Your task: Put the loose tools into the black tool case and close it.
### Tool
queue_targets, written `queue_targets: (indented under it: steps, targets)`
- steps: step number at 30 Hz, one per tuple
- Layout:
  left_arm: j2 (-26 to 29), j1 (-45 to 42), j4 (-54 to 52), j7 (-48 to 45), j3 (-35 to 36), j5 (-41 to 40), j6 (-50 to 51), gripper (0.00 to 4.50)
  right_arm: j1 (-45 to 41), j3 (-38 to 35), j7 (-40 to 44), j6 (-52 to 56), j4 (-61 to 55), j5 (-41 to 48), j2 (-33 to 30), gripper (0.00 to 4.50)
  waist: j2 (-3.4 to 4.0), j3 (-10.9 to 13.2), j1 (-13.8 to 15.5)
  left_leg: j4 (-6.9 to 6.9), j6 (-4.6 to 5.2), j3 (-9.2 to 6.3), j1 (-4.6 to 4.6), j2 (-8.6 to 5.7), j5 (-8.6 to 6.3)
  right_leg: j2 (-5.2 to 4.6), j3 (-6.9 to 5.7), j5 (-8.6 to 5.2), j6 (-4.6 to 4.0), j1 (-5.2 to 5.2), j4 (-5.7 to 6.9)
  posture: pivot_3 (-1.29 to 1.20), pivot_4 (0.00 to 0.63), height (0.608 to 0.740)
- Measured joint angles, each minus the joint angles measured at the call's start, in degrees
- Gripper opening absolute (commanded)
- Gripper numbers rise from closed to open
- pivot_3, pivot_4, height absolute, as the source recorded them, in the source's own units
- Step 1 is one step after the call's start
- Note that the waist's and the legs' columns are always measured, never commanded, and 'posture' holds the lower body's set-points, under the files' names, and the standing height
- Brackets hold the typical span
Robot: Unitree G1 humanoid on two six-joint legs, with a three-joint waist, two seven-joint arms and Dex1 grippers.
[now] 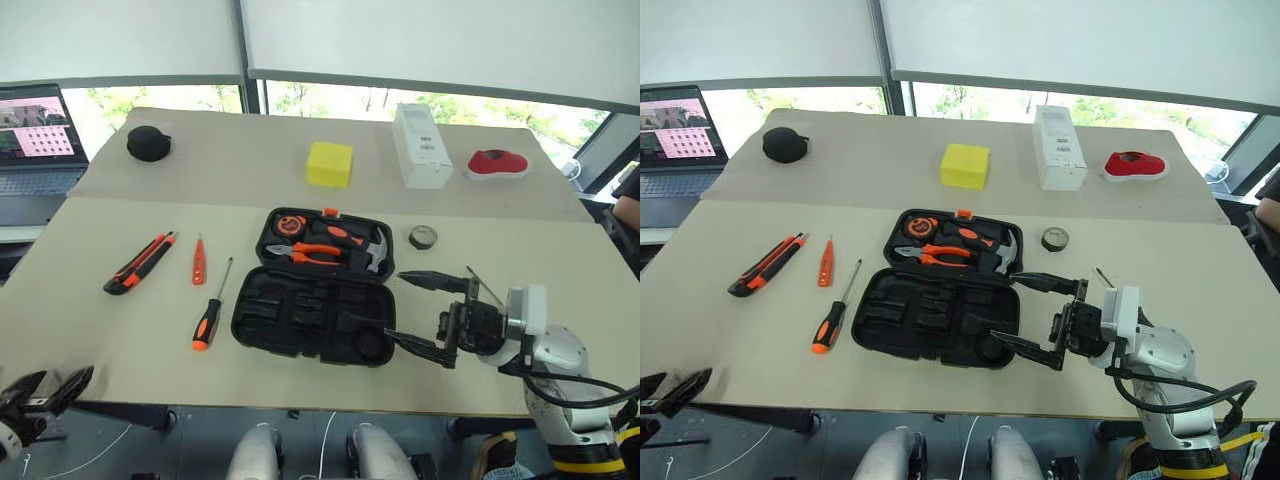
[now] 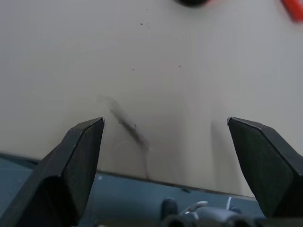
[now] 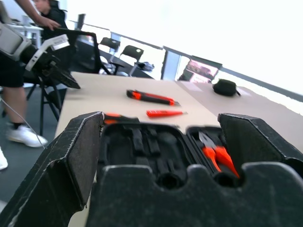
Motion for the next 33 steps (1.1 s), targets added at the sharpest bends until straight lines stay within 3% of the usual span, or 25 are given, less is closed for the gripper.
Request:
queue_targets:
  steps: [5,9,13,17,22,28,33]
  targets:
    - [5.7,-10.8,-8.8,8.4,-3.4,-11.0,11.3,4.48,-1.7,1.3,-0.1,2.8,-0.4,0.4,0.0,4.50,0.00,0.0,0.4,0.00,-0.10,0.02,0.03,-0.02,0.12,0.01,0.05,0.07,-0.08,0.18,0.02,0.00,0.150,0.740]
    - [5.3,-18.6,-12.4,18.1,-10.8,-15.0,17.5,4.48,-2.3,1.8,-0.4,4.3,-1.1,0.6,-0.3,4.50,0.07,0.0,-0.6,-0.02,-0.09,-0.06,0.00,-0.04,0.12,0.08,0.08,0.08,-0.08,0.20,0.09,0.00,0.150,0.740]
    - [3.3,-25.1,-12.5,26.6,-21.1,-13.6,21.6,4.48,-2.2,1.8,-1.5,5.0,-1.7,0.6,-0.5,4.50,0.06,0.0,-1.0,-0.02,-0.12,-0.11,-0.15,-0.10,0.10,0.15,0.11,0.09,-0.09,0.04,0.09,0.00,0.150,0.740]
    - [1.8,-27.2,-12.6,29.7,-28.6,-7.4,21.2,4.48,-1.6,1.5,-2.4,5.2,-1.8,-0.3,-0.8,4.50,0.19,-0.1,-0.7,-0.02,-0.12,-0.09,-0.07,-0.15,0.10,0.14,0.11,0.09,-0.09,0.13,0.09,0.00,0.150,0.740]
    - [0.8,-27.3,-12.3,28.8,-30.9,-3.3,19.7,3.11,0.1,1.1,-3.1,4.8,-1.7,-1.3,-0.7,4.50,0.47,-0.2,-0.5,-0.02,-0.12,-0.06,0.37,-0.16,0.10,0.13,0.10,0.06,-0.10,0.62,0.02,0.00,0.150,0.740]
    - [2.5,-26.2,-10.7,22.5,-30.9,-1.9,17.6,1.01,2.5,0.5,-3.8,3.0,-1.7,-2.8,-0.7,4.50,0.49,-0.2,-0.8,-0.03,-0.12,-0.06,0.38,-0.11,0.10,0.19,0.10,0.02,-0.16,0.60,0.02,0.00,0.150,0.740]
    - [2.9,-25.0,-7.5,15.1,-29.7,2.3,9.7,0.89,4.4,-0.6,-3.9,1.9,-1.5,-2.8,-0.7,4.50,0.46,-0.2,-0.7,-0.04,-0.12,-0.03,0.22,-0.12,0.10,0.17,0.10,0.02,-0.16,0.45,0.00,0.00,0.150,0.740]
